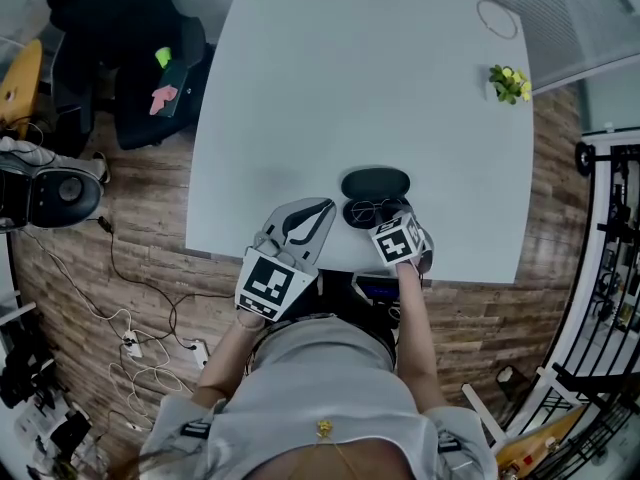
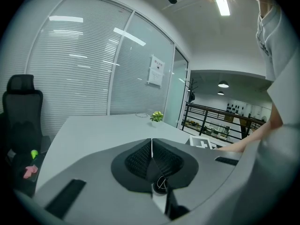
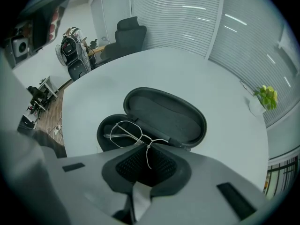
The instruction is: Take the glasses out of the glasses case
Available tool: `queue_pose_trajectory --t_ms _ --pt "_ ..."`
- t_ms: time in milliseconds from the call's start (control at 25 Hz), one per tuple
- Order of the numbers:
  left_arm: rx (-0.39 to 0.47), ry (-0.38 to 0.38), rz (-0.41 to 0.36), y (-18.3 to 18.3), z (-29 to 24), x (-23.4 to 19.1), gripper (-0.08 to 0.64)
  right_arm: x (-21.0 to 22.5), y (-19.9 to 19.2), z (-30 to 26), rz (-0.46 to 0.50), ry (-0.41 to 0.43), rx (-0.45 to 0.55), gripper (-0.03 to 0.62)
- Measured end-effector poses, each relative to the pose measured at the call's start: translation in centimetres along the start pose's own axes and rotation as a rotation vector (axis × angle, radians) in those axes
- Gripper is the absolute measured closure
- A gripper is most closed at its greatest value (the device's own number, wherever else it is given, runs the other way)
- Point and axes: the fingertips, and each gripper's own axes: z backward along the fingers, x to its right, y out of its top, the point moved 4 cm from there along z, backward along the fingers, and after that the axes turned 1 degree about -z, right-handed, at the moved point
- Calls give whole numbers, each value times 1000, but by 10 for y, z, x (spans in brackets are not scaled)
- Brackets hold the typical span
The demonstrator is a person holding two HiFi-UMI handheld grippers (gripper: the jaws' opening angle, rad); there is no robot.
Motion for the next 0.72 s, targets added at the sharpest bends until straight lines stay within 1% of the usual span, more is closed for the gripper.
queue_pose_trajectory --t_ms 360,560,720 --pt "-2 -17 -8 0 -3 6 529 4 -2 4 -23 -1 13 560" --pt "-7 -27 -16 -1 -3 10 529 4 -1 10 -51 12 42 560" --pt "-10 -36 -21 -1 -3 12 529 4 0 18 -56 5 57 560"
